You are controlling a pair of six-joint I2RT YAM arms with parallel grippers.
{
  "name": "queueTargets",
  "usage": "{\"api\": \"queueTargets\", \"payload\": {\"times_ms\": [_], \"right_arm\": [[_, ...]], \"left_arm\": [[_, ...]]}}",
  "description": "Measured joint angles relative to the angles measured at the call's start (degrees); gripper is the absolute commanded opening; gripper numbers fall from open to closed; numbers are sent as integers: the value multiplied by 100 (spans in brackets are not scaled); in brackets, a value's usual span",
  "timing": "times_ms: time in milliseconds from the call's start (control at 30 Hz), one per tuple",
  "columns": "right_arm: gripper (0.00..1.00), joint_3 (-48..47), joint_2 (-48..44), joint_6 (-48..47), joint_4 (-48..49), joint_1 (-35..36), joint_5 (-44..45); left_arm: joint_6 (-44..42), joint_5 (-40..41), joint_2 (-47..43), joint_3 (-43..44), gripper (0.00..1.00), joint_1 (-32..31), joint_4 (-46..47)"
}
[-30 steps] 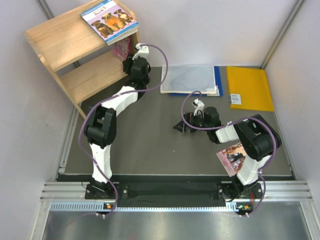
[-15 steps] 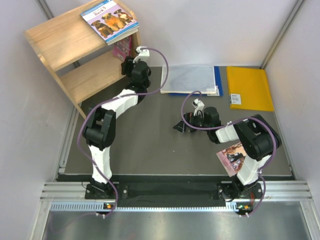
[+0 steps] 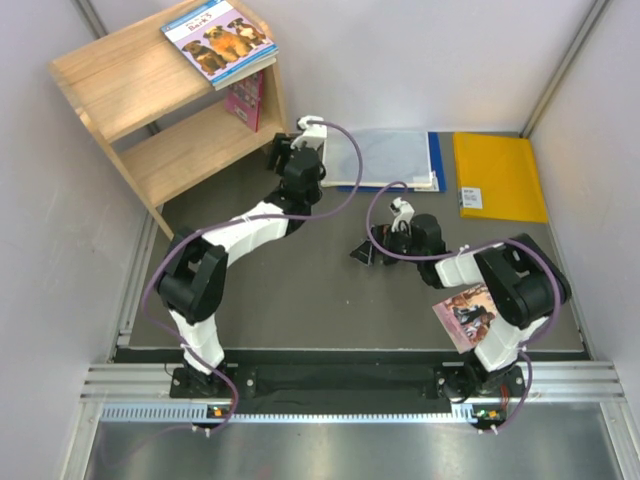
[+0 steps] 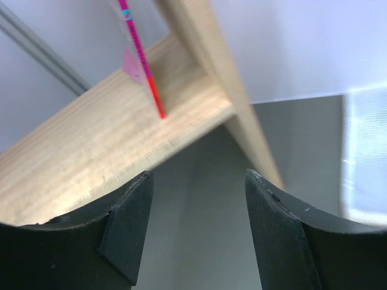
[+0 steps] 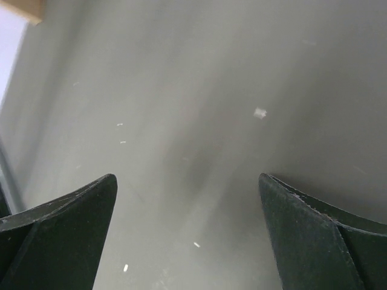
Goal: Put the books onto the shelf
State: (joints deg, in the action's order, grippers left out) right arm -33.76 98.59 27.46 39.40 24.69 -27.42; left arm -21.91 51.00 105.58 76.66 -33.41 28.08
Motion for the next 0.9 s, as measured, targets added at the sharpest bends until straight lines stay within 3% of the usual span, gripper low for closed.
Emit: {"api": "queueTargets", "payload": {"times_ms": [233, 433, 700, 900], "right_arm": [[100, 92, -1161, 9, -1196, -232, 1263], [100, 79, -2461, 98, -2343, -675, 2745], [99, -564, -2942, 699, -4883, -2144, 4607], [97, -439, -3460, 1104, -6210, -3580, 4872]], "left_arm": [[894, -199, -776, -238, 68, -975, -640], [1860, -1110, -551, -9, 67, -1416, -1709], [2887, -3163, 573, 125, 63, -1735, -2385], [3239, -4592, 1123, 125, 59, -2157, -2516]]}}
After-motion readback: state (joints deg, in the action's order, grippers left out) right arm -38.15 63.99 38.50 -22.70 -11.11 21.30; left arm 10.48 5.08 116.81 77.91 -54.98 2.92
